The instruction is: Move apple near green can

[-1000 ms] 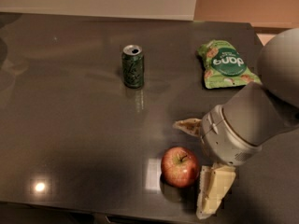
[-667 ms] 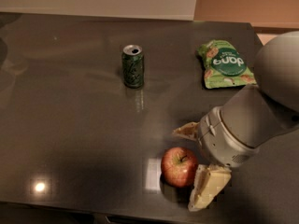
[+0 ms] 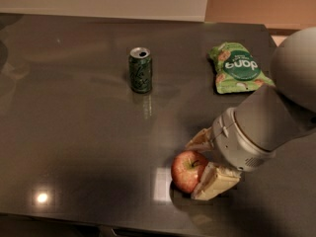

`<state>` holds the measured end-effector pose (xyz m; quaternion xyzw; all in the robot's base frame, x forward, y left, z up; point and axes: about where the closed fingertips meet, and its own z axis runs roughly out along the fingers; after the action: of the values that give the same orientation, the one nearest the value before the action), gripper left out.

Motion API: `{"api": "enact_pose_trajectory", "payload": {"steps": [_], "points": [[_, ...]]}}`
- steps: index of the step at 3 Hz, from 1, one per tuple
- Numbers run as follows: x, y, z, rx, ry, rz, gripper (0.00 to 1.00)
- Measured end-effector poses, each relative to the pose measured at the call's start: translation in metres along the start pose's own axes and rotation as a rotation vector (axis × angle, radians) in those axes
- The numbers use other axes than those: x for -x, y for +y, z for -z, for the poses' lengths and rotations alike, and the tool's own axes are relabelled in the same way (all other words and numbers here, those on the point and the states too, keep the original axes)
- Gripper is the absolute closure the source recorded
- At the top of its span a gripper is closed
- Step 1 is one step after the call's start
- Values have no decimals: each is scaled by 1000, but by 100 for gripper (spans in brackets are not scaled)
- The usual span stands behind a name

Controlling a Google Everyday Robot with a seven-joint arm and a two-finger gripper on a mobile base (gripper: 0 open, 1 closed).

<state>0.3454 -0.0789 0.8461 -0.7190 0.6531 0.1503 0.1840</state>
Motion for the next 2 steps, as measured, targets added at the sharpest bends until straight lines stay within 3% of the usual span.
{"api": "enact_pose_trajectory", "payload": {"steps": [1, 2], "points": [[6, -26, 11, -35, 9, -40, 87], [17, -71, 23, -88, 19, -99, 100]]}}
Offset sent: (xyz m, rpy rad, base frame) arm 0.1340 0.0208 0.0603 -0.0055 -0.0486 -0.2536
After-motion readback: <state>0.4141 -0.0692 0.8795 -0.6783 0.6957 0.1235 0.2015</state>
